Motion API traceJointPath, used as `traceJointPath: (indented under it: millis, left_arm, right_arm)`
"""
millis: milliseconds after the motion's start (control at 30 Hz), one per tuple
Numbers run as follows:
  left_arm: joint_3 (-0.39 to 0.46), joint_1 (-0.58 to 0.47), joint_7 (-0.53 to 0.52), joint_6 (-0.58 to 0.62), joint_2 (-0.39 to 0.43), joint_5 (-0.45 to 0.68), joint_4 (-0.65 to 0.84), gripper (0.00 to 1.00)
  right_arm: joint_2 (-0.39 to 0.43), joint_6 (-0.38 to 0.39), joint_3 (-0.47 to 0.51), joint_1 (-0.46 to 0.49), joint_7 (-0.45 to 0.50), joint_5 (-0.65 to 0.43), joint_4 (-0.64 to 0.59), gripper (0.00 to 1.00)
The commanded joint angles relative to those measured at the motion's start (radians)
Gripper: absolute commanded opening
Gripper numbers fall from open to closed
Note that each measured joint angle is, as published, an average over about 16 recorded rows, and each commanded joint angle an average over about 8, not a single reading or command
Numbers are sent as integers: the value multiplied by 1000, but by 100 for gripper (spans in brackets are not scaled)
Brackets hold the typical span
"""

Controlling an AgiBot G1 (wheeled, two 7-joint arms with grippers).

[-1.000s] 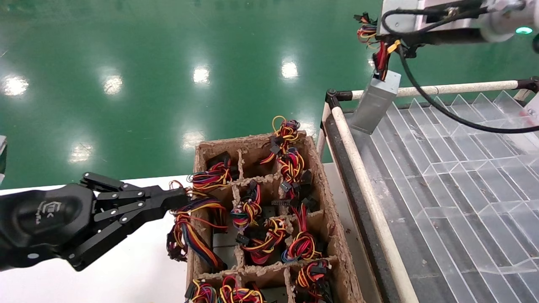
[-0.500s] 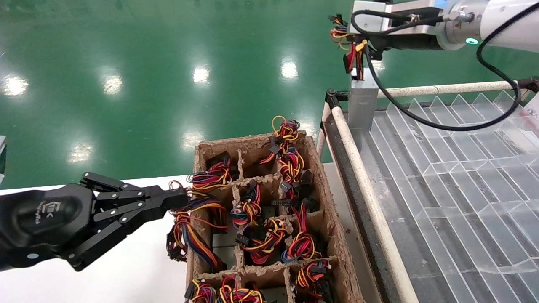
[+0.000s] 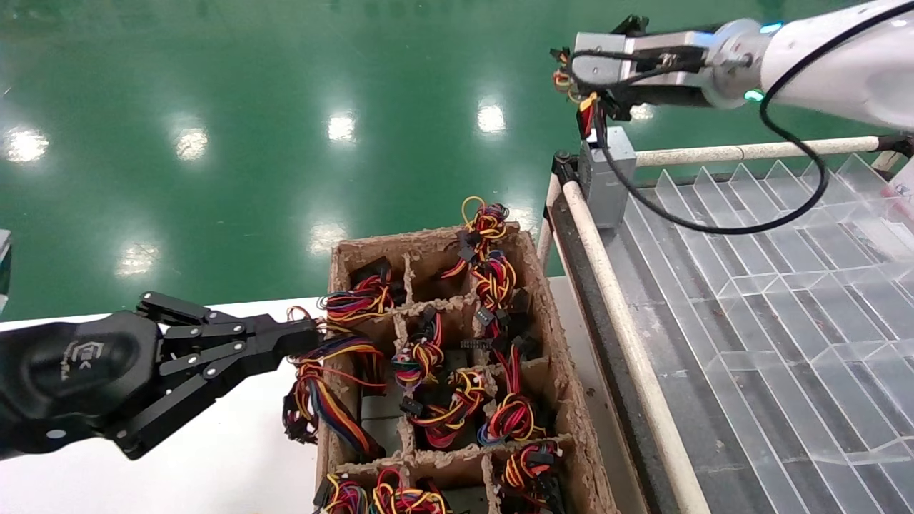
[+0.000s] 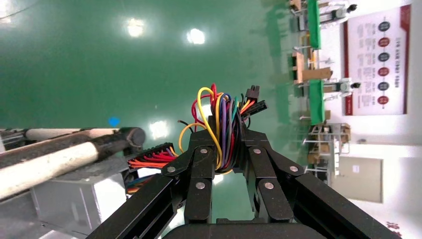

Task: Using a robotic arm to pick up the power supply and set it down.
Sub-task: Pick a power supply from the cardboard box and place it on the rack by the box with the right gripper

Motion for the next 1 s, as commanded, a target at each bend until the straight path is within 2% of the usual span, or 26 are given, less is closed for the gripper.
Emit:
traceJointPath:
  millis: [33, 133, 200, 400, 467, 1000]
  left_arm:
    - [0, 0, 0, 0, 0, 0, 0, 0]
    - [0, 0, 0, 0, 0, 0, 0, 0]
    - [0, 0, 0, 0, 0, 0, 0, 0]
    - [0, 0, 0, 0, 0, 0, 0, 0]
    - [0, 0, 0, 0, 0, 0, 0, 0]
    - [0, 0, 0, 0, 0, 0, 0, 0]
  right_arm:
    - [-14, 21, -3, -2, -13, -5, -27, 0]
    - [-30, 31, -6, 3, -20, -10, -62, 0]
    - [-39, 34, -7, 8, -23, -11, -82, 11]
    - [-50, 28, -4, 27, -37, -6, -120, 85]
    - [-51, 26, -3, 34, -42, -4, -127, 99]
    - [-52, 5, -8, 74, -74, -11, -156, 100]
